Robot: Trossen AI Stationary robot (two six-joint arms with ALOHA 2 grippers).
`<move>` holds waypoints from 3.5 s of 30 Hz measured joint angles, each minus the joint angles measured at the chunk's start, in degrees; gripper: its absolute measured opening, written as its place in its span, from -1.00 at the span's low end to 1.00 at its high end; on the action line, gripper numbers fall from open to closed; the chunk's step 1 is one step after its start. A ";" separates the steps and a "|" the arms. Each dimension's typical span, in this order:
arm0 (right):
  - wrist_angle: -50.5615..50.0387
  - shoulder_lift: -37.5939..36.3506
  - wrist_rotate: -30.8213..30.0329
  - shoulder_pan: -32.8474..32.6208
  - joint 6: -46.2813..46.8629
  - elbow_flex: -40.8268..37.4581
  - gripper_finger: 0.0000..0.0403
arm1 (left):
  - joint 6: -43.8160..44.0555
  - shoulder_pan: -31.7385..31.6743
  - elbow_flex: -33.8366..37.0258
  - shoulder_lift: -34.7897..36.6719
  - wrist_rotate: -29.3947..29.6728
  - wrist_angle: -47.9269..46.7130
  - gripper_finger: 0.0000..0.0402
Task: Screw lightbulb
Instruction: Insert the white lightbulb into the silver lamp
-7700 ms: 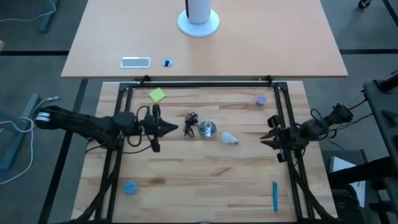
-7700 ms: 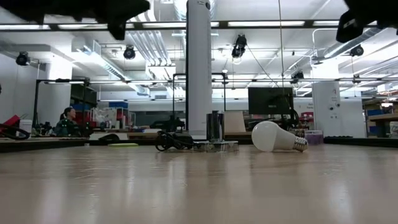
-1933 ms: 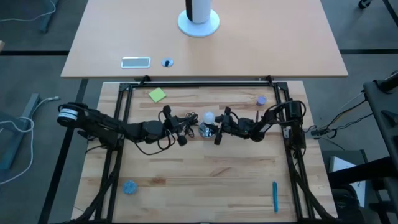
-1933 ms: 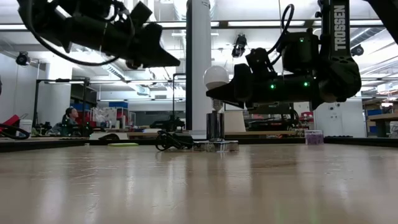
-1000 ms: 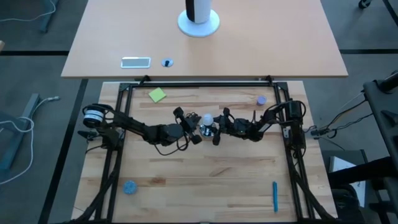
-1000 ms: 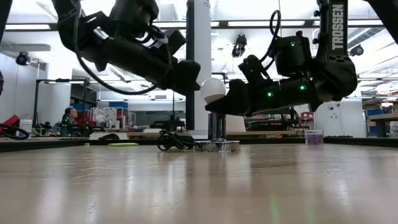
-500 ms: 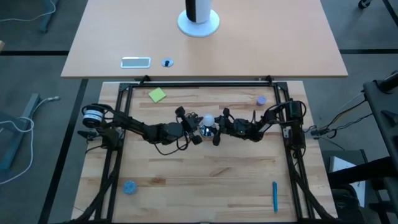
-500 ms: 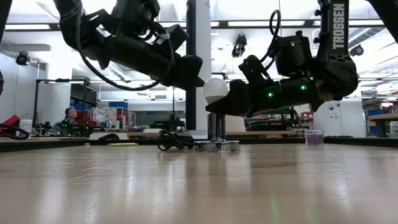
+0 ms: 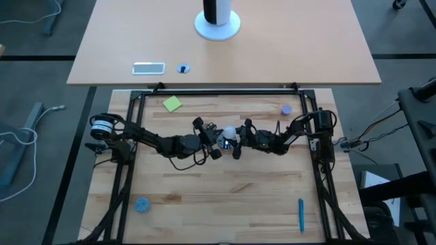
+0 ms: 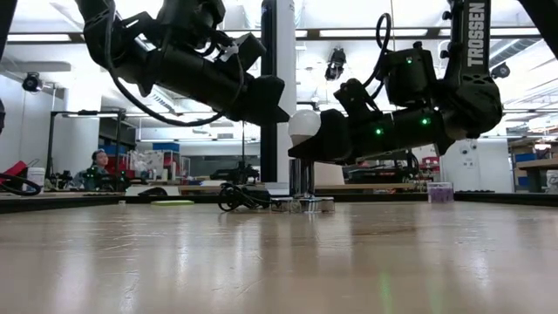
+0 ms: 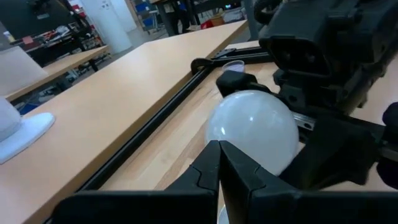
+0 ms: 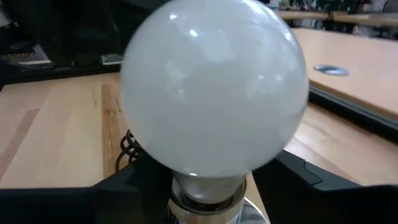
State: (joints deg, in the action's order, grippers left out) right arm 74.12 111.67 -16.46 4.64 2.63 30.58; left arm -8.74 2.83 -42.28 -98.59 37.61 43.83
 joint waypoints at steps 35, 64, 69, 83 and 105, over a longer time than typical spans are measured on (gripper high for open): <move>-12.34 -7.27 -0.12 -0.02 0.84 0.03 0.26 | 2.25 0.00 0.02 0.00 0.89 -1.12 -1.00; -12.55 -7.27 -0.13 -0.24 -1.47 0.05 0.38 | 2.68 0.00 0.02 0.00 0.88 -1.14 -1.00; -12.63 -7.27 -0.14 -0.26 -1.61 0.05 0.38 | 2.80 0.00 0.03 0.00 0.88 -1.16 -1.00; -13.96 -7.36 -0.19 -0.70 -0.74 0.14 0.42 | 2.82 0.00 0.04 0.00 0.87 -1.51 -1.00; -17.64 -9.36 -0.14 -1.67 0.11 0.11 0.48 | 3.14 0.00 0.04 0.00 0.88 -1.83 -1.00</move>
State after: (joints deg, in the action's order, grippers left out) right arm 56.49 102.31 -16.60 2.97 2.74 30.70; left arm -5.60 2.83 -42.24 -98.59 38.49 42.00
